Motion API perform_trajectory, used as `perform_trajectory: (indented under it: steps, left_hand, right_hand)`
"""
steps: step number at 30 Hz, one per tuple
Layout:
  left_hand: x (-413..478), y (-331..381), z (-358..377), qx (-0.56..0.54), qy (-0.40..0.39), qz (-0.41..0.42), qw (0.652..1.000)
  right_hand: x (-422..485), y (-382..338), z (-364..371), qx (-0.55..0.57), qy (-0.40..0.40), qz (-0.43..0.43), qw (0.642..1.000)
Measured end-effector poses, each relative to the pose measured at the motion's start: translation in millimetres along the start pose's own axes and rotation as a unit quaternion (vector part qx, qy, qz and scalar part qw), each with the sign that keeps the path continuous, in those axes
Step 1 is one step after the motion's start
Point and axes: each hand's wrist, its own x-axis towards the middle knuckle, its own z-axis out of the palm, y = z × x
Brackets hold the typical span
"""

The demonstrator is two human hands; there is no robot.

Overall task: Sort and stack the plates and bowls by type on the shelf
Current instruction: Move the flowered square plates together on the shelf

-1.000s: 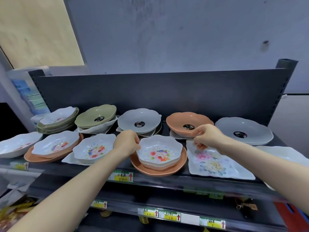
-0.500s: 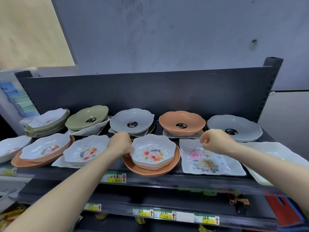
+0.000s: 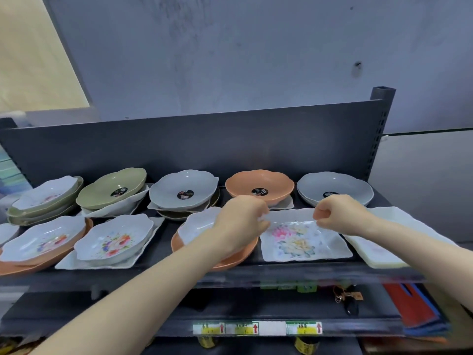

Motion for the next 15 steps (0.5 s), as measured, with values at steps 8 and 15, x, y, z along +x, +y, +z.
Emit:
perform_trajectory:
  steps: [8,15]
  left_hand:
    - [-17.0,43.7,21.1,-0.014,-0.193,0.094,0.977]
    - [-14.7,44.9,25.2,0.140,-0.171,0.122,0.968]
  right_hand:
    - [-23.2,28.3,-8.8,0.010,0.013,0.068,0.998]
    - [-29.1,28.2,-14.2,0.101,-0.004,0.096,0.990]
